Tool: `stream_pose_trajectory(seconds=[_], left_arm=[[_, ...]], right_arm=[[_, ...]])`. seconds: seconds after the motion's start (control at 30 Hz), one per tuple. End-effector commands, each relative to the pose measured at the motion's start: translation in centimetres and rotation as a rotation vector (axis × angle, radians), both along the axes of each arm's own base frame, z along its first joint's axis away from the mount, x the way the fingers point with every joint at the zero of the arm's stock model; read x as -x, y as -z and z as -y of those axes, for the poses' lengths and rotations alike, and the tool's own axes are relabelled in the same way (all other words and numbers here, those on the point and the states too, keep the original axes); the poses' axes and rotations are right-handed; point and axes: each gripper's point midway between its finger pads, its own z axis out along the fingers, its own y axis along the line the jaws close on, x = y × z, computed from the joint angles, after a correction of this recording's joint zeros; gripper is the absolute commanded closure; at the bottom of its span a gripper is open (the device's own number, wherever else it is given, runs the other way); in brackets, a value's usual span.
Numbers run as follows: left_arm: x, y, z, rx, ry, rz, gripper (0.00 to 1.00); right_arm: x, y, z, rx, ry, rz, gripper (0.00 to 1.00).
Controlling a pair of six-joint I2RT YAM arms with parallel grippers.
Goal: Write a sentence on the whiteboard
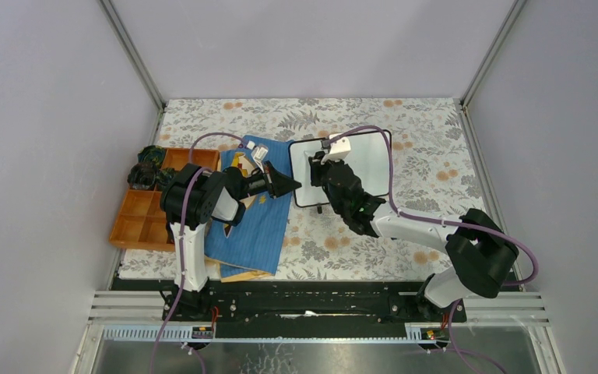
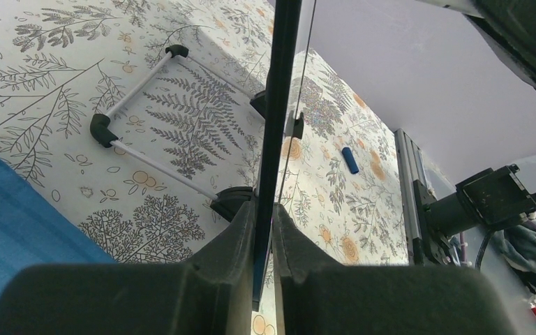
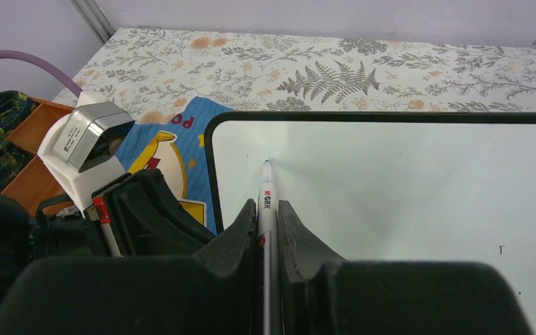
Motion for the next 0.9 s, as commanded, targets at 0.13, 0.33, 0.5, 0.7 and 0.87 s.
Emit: stream_pose_trajectory(seconds=[0.13,0.33,0.5,0.7,0.87], left_arm=[[0.0,-1.0,0.4,0.005,0.014,0.089,0.87],[0.0,-0.9,0.4,0.002,0.014,0.085,0.89],[-0.1,-0.9,0.4,0.001,0.012,0.086,0.89],[-0.1,-0.8,0.4,-0.001,0.010,0.085,0.90],[-0.1,-0.7,0.3,-0.004,0.011,0.084,0.90]], right_arm=[[-1.0,-2.2,-0.5,-0.076,0.007,0.028,1.00],[-0.9,-1.3,-0.3,-0.062,0.012,0.006,1.00],[-0.7,-0.4,0.0,-0.053,0.013,-0.012,1.00],[-0.1,0.5,0.4,-0.045,0.008,-0.033,1.00],[0.4,1.6,0.8,-0.030,0.004,-0.055,1.00]])
